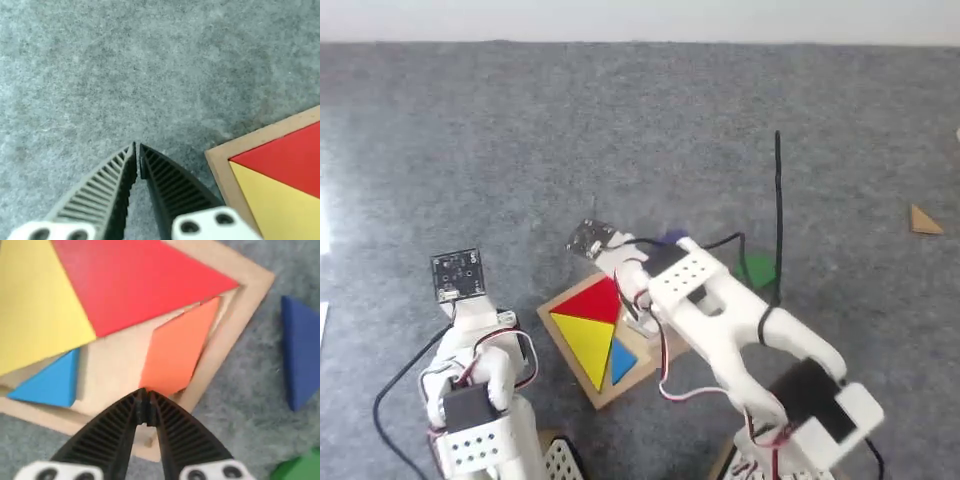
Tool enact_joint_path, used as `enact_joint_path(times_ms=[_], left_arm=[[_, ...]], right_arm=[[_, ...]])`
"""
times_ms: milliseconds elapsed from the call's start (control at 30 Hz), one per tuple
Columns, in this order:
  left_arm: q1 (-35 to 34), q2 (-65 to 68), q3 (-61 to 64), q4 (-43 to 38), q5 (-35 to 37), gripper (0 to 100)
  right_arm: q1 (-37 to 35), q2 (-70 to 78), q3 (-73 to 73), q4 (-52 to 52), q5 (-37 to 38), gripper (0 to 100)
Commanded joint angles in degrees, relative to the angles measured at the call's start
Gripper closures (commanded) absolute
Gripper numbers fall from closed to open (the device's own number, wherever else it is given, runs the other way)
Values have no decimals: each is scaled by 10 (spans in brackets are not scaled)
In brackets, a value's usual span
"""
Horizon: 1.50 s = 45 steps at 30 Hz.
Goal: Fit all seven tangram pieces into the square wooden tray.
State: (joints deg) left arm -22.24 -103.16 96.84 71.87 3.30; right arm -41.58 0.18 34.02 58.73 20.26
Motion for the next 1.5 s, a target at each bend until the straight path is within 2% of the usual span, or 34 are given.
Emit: enact_joint_path(times_ms=[0,367,533,667,800,1000,1267,1467], left_arm=[[0,-11,-4,4,-3,987],[0,-11,-4,4,-3,987],[0,-11,-4,4,-3,987],[0,-11,-4,4,-3,987],[0,-11,-4,4,-3,987],[0,-11,-4,4,-3,987],[0,-11,-4,4,-3,987],[0,-11,-4,4,-3,987]], right_arm=[[15,24,-43,-12,33,990],[13,65,-102,-12,40,991],[12,1,-102,24,16,990],[-36,-44,-85,71,12,990],[-81,-36,-50,65,1,989],[-66,35,-62,29,-16,989],[-8,119,-175,24,-15,989],[-13,139,-202,22,3,989]])
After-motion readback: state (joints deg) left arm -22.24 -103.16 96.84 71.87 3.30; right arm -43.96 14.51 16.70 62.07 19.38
